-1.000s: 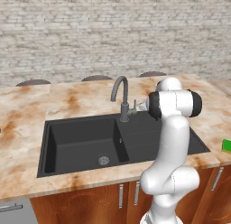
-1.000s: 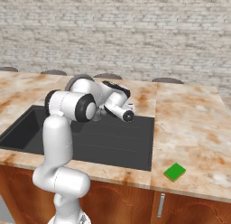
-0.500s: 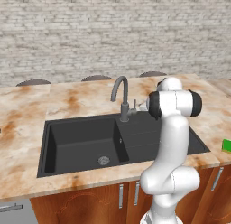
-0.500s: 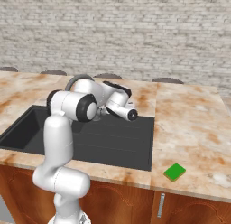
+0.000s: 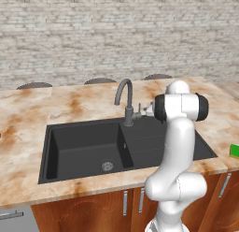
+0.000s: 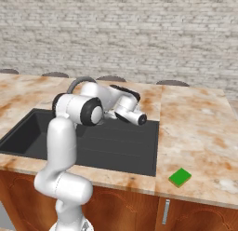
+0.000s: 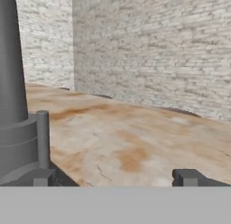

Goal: Soak the sponge with water for a few seconds and then drop it inside the sink.

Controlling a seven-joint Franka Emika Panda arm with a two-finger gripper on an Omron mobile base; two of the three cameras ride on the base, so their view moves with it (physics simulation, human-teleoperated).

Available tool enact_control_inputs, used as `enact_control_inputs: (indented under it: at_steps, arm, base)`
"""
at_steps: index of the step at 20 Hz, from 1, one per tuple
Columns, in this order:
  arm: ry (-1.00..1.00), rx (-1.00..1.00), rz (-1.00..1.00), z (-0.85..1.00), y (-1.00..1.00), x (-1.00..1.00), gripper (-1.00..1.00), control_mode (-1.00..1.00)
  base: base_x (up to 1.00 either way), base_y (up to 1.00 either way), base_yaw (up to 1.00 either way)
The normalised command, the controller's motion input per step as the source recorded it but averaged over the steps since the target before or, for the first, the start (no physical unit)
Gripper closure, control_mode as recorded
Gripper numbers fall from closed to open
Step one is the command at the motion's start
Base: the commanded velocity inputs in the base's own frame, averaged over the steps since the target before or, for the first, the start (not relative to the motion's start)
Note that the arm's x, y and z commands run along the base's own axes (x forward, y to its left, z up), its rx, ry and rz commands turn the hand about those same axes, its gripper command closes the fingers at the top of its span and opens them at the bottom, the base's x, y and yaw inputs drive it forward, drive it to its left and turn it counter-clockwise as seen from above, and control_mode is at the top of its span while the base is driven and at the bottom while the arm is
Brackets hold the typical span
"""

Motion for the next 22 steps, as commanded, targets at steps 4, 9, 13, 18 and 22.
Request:
enact_control_inputs:
  at_steps: [4, 9, 13, 18, 22]
  arm:
    - [-0.11, 0.00, 0.10, 0.00, 0.16, 0.00, -1.00, -1.00]
    - [0.00, 0.00, 0.06, 0.00, 0.25, 0.00, -1.00, -1.00]
    - [0.11, 0.00, 0.00, 0.00, 0.25, 0.07, -1.00, -1.00]
    - [0.15, 0.00, 0.00, 0.00, 0.09, 0.24, -1.00, -1.00]
    - [0.10, 0.00, 0.00, 0.00, 0.00, 0.30, -1.00, -1.00]
  base:
    - [0.00, 0.00, 0.00]
    - [0.00, 0.00, 0.00]
    - [0.00, 0.00, 0.00]
    - [0.00, 0.00, 0.00]
    - [0.00, 0.00, 0.00]
